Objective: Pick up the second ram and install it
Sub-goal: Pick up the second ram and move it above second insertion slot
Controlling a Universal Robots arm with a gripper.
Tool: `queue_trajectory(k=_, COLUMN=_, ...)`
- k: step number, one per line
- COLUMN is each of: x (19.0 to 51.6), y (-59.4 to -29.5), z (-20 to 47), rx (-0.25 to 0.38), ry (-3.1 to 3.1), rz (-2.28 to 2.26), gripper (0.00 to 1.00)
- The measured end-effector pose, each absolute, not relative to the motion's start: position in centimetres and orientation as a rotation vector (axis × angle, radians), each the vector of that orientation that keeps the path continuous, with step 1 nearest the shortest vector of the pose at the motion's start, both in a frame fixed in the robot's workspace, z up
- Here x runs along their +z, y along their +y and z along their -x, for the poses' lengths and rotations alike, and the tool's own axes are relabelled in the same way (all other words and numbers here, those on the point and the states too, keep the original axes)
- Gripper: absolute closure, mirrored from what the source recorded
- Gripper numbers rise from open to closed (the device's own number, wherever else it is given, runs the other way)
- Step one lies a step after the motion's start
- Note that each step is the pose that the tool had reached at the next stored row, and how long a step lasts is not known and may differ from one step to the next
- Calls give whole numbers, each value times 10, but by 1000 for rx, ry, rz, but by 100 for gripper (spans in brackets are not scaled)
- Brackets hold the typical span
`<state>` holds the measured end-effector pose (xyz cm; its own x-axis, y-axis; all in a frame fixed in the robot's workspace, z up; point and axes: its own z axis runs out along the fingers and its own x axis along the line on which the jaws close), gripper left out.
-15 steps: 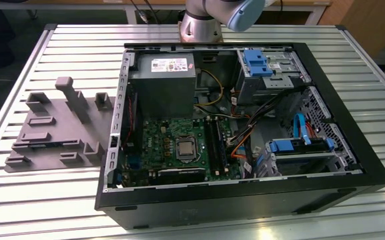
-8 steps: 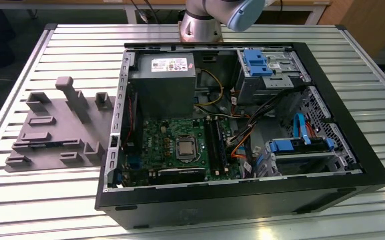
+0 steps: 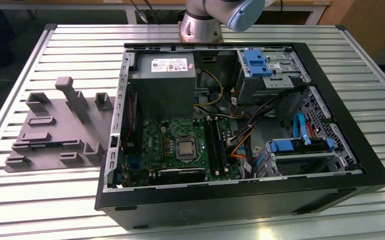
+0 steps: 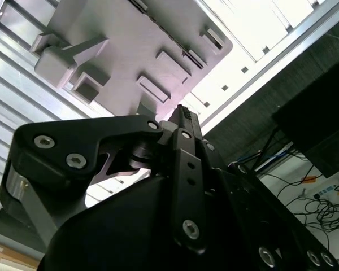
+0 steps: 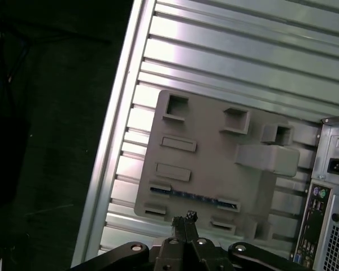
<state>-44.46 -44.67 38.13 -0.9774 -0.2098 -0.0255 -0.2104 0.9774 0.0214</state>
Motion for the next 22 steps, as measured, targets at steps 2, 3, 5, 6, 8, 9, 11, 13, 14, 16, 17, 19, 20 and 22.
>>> queue_trajectory(k=2, x=381, y=-447, z=445, rx=38, ry=3099, rz=352, gripper=89)
queue_trajectory(k=3, x=381, y=-447, z=445, rx=38, ry=3097, rz=363, gripper=89)
queue_trajectory(k=5, x=381, y=-447, z=445, rx=38, ry=3095, rz=381, gripper=89)
queue_trajectory(k=6, x=381, y=-447, z=445, rx=38, ry=3095, rz=384, gripper=89)
queue_trajectory(k=8, x=381, y=-447, z=445, rx=38, ry=3095, rz=385, gripper=89)
queue_trajectory(k=9, x=381, y=-447, z=445, rx=38, ry=3095, rz=385, gripper=89)
queue_trajectory(k=11, x=381, y=-447, z=445, rx=38, ry=3095, rz=385, gripper=89)
queue_trajectory(k=13, x=381, y=-447, z=445, rx=38, ry=3095, rz=385, gripper=89)
queue_trajectory(k=14, x=381, y=-447, z=445, rx=38, ry=3095, rz=385, gripper=89)
queue_trajectory(k=16, x=381, y=-447, z=445, rx=38, ry=3095, rz=387, gripper=89)
queue_trajectory(k=17, x=381, y=-447, z=445, rx=38, ry=3093, rz=396, gripper=89)
queue_trajectory(k=19, x=381, y=-447, z=445, rx=38, ry=3090, rz=422, gripper=89)
queue_trajectory(k=20, x=381, y=-447, z=445, rx=38, ry=3089, rz=435, gripper=89)
queue_trajectory(k=22, x=380, y=-447, z=445, rx=39, ry=3085, rz=459, gripper=89)
